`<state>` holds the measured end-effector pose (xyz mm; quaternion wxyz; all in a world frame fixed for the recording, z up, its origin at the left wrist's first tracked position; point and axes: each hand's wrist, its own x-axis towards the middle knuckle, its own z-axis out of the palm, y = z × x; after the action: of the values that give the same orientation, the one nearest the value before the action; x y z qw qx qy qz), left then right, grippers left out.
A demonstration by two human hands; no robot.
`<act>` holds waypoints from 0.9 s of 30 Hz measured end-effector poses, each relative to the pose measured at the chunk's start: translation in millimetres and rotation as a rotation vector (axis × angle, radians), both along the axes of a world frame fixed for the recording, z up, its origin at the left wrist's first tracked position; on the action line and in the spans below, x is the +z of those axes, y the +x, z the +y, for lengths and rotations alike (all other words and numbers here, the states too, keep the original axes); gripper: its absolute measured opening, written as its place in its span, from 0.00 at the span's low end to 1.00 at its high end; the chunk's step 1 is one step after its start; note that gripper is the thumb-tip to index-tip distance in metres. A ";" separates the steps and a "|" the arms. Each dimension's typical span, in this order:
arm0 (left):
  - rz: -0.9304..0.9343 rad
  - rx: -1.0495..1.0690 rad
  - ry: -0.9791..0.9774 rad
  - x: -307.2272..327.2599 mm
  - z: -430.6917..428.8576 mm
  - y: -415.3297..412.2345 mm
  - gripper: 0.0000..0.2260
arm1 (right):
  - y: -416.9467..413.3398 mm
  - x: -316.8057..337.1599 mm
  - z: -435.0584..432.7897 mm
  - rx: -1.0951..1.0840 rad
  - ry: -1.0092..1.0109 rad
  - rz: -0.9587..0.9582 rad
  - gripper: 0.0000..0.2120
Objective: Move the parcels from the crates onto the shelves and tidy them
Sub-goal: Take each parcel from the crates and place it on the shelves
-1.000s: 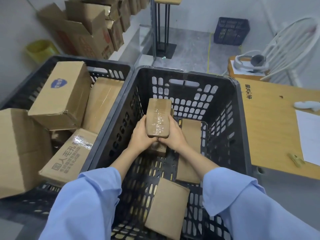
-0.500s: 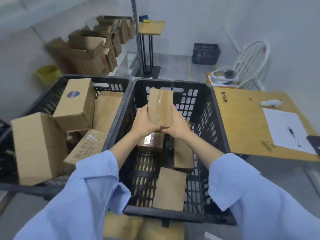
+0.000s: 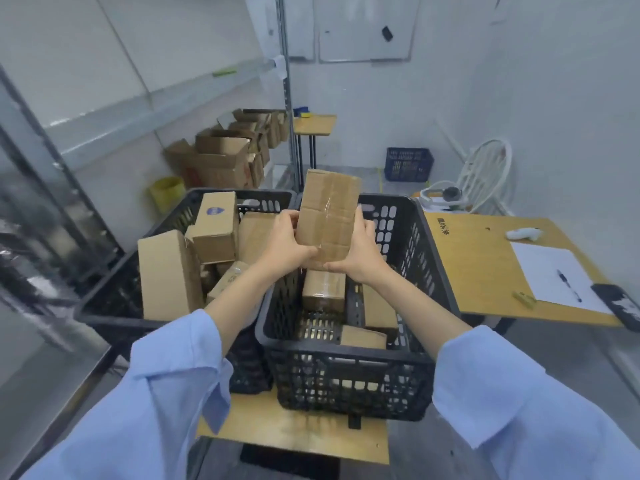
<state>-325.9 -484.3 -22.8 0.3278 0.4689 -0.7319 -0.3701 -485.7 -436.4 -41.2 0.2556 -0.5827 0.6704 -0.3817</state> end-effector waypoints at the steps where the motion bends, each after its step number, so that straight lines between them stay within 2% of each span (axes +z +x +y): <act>1: 0.015 0.017 0.014 4.1 5.2 6.1 0.31 | 6.0 4.0 4.7 0.002 -0.017 -0.015 0.64; 3: 0.043 0.049 0.017 11.0 15.7 18.1 0.31 | 15.7 10.4 10.8 0.004 -0.058 -0.050 0.58; 6: 0.113 0.054 0.001 17.1 31.6 36.9 0.39 | 30.1 16.9 15.5 0.043 -0.131 -0.090 0.49; 8: 0.143 0.065 -0.007 20.7 44.3 49.3 0.40 | 40.0 20.3 16.7 0.071 -0.145 -0.126 0.45; 12: 0.154 0.161 -0.059 21.6 65.8 76.9 0.34 | 55.3 24.5 21.3 0.161 -0.121 -0.255 0.39; 18: 0.181 0.330 -0.120 21.8 107.5 101.6 0.28 | 71.0 33.2 35.4 0.336 -0.080 -0.295 0.32; 20: 0.207 0.358 -0.130 23.2 127.4 104.5 0.31 | 76.3 37.8 44.1 0.398 -0.084 -0.321 0.32; 22: 0.226 0.398 -0.134 23.5 148.1 108.3 0.35 | 82.7 40.1 52.7 0.479 -0.085 -0.364 0.36; 27: 0.141 0.557 -0.168 21.1 202.6 124.2 0.41 | 111.0 33.9 77.9 0.681 -0.080 -0.390 0.37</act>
<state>-201.8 -281.6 -1.8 0.5045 0.5958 -0.5786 -0.2360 -374.7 -358.4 -7.4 0.4670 -0.6979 0.3623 -0.4045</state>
